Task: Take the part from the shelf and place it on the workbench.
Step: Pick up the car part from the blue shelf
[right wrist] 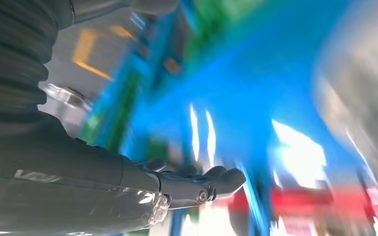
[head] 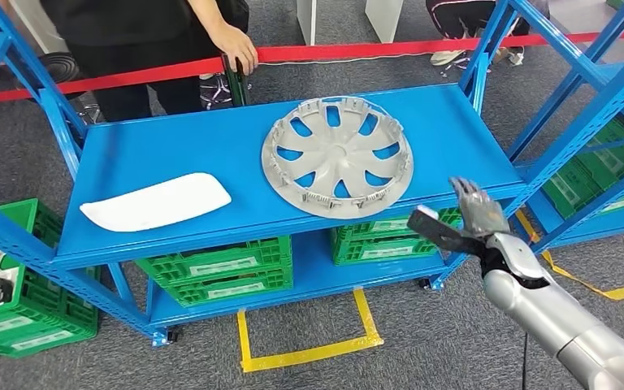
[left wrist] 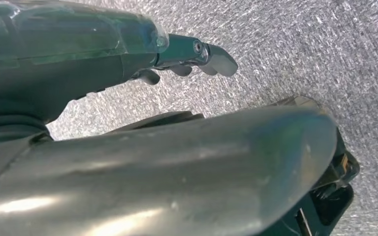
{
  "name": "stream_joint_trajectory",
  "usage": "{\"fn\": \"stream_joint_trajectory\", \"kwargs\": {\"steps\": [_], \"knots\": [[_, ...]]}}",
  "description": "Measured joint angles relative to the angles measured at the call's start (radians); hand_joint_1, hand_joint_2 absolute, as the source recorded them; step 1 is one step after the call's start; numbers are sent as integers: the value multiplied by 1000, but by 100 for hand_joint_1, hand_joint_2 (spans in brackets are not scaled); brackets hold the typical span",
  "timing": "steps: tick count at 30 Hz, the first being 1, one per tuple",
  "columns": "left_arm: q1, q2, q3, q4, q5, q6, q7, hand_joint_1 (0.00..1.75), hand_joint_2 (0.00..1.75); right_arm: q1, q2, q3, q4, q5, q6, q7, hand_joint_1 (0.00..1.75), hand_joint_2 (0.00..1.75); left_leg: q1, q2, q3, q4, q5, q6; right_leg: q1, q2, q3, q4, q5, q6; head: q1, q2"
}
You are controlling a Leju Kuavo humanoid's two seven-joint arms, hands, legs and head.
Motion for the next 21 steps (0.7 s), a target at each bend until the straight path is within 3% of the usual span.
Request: {"fn": "stream_joint_trajectory", "kwargs": {"steps": [4,7,14,21], "knots": [[-5,-1,-2,0,-13,-4,9,0,0,-104,53,2,-133,93,-1,47,0,175,-1,23,5,-2,-1,1,0,17,-2,1,2,-2,-1,0],[-16,-3,-7,0,-23,-8,18,0,0,-171,101,9,-204,124,15,50,0,175,0,28,8,-3,-1,0,0,21,-3,1,4,-4,-2,0],[-30,-7,-10,0,-36,-14,27,0,0,-248,166,36,-269,134,26,30,0,175,1,24,8,-4,-1,0,0,21,-3,2,4,-4,-2,0],[-51,-17,-27,0,-68,-40,46,0,0,-305,231,82,-208,86,94,-27,0,175,1,11,7,-4,0,-1,0,14,-2,1,4,-4,-2,0]]}}
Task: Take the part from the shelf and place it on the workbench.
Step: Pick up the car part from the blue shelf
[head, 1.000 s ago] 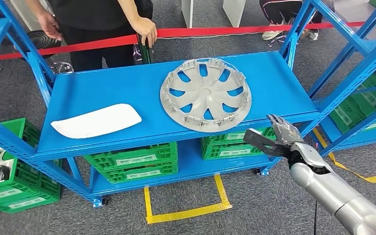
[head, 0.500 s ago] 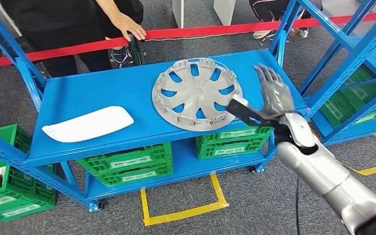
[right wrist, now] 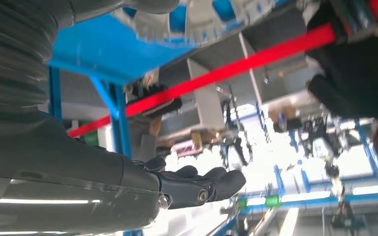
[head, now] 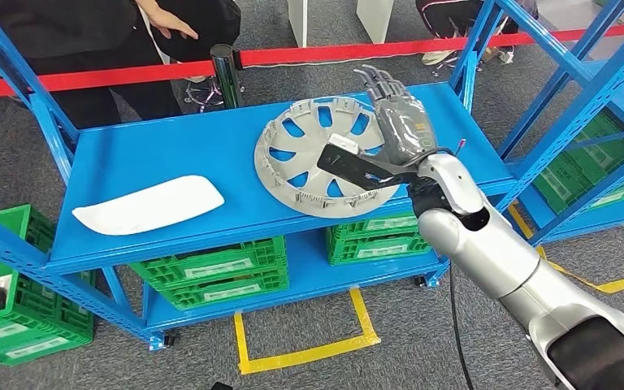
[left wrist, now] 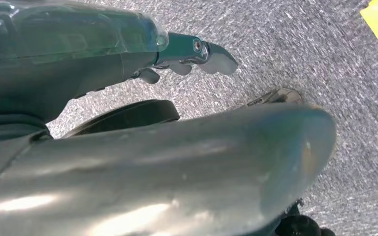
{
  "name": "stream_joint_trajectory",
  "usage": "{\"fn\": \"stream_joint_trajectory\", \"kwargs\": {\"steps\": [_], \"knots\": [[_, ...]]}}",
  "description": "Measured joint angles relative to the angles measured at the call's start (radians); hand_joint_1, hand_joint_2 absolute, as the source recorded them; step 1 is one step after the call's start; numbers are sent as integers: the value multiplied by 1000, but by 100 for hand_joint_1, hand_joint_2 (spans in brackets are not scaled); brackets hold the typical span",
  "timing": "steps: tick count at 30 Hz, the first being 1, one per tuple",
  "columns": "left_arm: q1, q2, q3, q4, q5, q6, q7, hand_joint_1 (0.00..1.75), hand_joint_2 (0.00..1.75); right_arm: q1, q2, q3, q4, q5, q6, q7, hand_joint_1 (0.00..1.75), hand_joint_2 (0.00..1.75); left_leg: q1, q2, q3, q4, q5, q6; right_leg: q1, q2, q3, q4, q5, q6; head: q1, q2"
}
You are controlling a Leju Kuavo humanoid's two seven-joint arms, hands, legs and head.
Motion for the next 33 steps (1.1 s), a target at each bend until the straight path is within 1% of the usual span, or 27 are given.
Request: {"fn": "stream_joint_trajectory", "kwargs": {"steps": [3,7,16,21,24,27,29,33], "knots": [[-1,-2,-6,0,-4,-2,0,0,0,-4,15,18,44,-6,-1,-17,0,175,0,-5,0,0,0,0,0,-3,1,0,0,0,0,0],[-1,-2,-8,0,-4,-2,0,0,0,-16,30,38,83,-6,-1,-21,0,175,0,-7,-1,0,0,0,0,-4,1,-1,0,0,0,0],[-2,-2,-15,0,-5,-3,0,0,0,-33,46,73,133,-5,1,-20,0,175,0,-14,-1,0,1,-1,0,-9,1,-1,-1,0,0,0],[-2,-2,-17,0,-12,-5,3,0,0,-29,43,91,177,-13,55,-12,0,175,1,-24,0,0,2,-2,-1,-15,1,-1,-3,0,-1,0],[-1,1,-22,0,-12,-3,7,0,0,0,15,95,249,-16,55,-10,0,175,1,-39,0,1,3,-2,-2,-25,4,-3,-5,1,-1,0],[4,8,-23,1,-6,1,6,0,0,35,-31,95,340,-20,29,-12,0,175,1,-54,0,2,4,-2,-2,-36,7,-5,-6,2,0,0],[10,14,-24,1,7,7,-7,0,0,60,-73,92,395,-33,15,-7,0,175,1,-60,0,2,4,-1,-2,-40,9,-7,-7,3,0,0],[28,29,-24,3,33,20,-38,0,0,134,-181,74,463,-82,8,1,0,175,1,-70,0,2,3,-1,-3,-48,13,-10,-8,5,0,0]]}}
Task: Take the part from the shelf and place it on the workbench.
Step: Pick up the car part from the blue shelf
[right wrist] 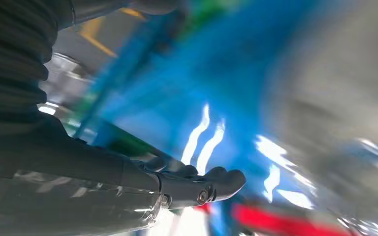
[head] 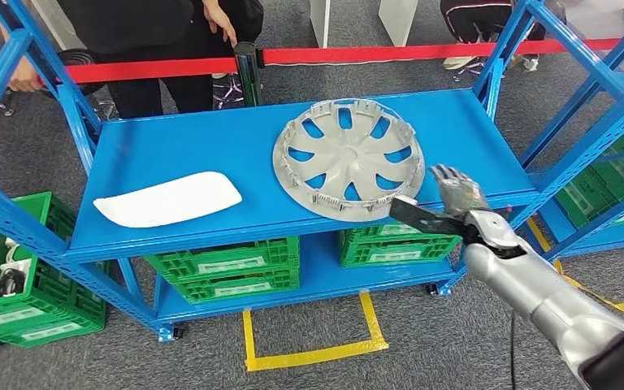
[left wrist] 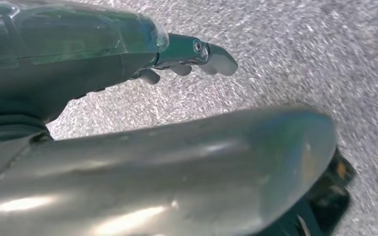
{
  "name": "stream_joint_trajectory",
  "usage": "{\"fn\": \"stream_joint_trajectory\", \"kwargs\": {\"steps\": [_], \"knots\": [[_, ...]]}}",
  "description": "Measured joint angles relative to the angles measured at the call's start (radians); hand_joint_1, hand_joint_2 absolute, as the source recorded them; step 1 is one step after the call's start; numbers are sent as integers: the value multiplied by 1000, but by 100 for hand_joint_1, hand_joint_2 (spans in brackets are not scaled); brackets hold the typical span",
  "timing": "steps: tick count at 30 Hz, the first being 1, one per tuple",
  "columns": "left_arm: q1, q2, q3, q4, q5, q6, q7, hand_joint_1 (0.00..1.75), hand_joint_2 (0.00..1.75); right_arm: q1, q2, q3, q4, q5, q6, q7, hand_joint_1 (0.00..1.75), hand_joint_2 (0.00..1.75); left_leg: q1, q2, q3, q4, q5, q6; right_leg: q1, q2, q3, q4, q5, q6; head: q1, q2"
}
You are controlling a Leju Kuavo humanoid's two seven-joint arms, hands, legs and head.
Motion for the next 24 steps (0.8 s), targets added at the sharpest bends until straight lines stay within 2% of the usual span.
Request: {"fn": "stream_joint_trajectory", "kwargs": {"steps": [5,11,15,20,22,24], "knots": [[15,13,0,3,12,9,-12,0,0,89,-95,-35,35,-37,-12,23,0,175,0,4,0,0,-1,1,0,1,0,-1,-1,1,1,0],[21,22,0,4,17,10,-17,0,0,141,-151,-78,54,-11,-15,44,0,175,0,22,1,-1,-1,1,1,10,-1,-1,-1,2,0,0],[22,25,0,5,18,10,-17,0,0,168,-162,-100,61,-11,-73,34,0,175,0,33,2,-2,-2,2,1,16,-1,0,0,2,0,0],[22,25,0,5,6,10,-9,0,0,176,-139,-186,21,-151,-357,-73,0,175,-2,56,2,-3,-3,3,2,29,-1,1,3,1,0,0],[21,24,0,4,-3,9,-7,0,0,160,-125,-225,-27,-165,-384,-71,0,175,-3,66,3,-4,-4,4,2,37,-2,2,4,1,0,0],[20,23,0,4,-10,5,-5,0,0,132,-113,-251,-77,-133,-356,-54,0,175,-3,76,4,-5,-4,4,2,44,-4,2,6,0,1,0]]}}
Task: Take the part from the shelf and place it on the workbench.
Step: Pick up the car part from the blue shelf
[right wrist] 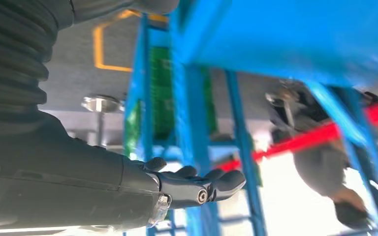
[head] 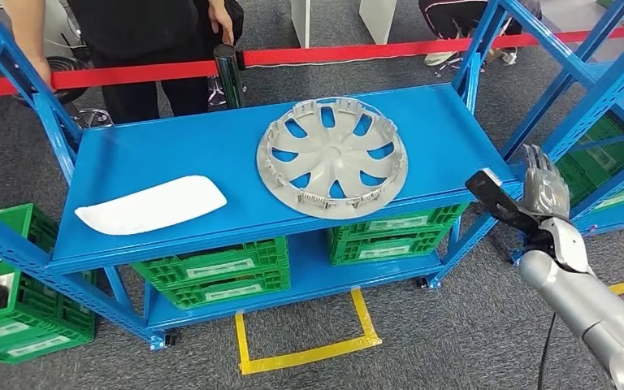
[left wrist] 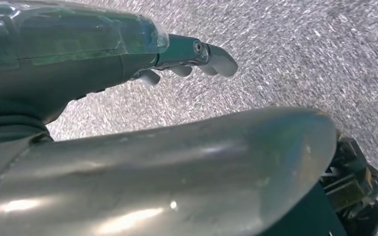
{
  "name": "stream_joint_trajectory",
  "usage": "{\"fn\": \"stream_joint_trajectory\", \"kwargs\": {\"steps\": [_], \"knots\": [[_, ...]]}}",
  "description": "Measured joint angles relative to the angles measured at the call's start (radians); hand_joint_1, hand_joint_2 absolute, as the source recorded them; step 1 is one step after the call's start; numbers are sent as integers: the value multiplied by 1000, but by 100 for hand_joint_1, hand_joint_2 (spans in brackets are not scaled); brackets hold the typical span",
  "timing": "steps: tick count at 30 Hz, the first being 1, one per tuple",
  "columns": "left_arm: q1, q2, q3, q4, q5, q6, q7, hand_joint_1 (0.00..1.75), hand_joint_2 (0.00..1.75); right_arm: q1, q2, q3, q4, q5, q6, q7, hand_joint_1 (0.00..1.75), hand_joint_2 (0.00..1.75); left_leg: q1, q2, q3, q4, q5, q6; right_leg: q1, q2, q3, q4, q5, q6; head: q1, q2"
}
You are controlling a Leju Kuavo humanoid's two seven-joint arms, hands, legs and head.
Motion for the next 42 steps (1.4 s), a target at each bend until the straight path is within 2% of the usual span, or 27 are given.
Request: {"fn": "stream_joint_trajectory", "kwargs": {"steps": [6,12,17,26,34,42], "knots": [[-29,-6,-2,0,-28,-24,14,0,0,-165,75,6,-116,253,220,46,0,175,-2,22,2,-2,0,0,0,19,-7,3,5,-3,-2,0],[-51,-14,-7,-2,-46,-30,16,0,0,-278,179,68,-129,348,297,33,0,175,0,20,3,-2,0,-1,0,20,-7,4,5,-3,-1,0],[-53,-15,-7,-2,-46,-27,14,0,0,-306,242,118,-106,358,304,2,0,175,1,11,2,-2,0,-1,0,17,-7,4,5,-3,-1,0],[-50,-10,-7,-2,-32,-4,8,0,0,-312,306,175,-33,316,286,-43,0,175,1,-10,0,-2,2,-3,-1,1,-6,3,2,-4,-1,0],[-38,3,-7,-2,-20,16,1,0,0,-276,356,210,58,284,256,-75,0,175,1,-18,-1,-2,2,-3,-1,-4,-5,3,2,-5,-1,0],[-12,24,-4,-2,53,28,-22,0,0,-179,367,225,161,217,206,-91,0,175,2,-34,-1,-2,3,-4,-1,-16,-2,2,-2,-5,-1,0]]}}
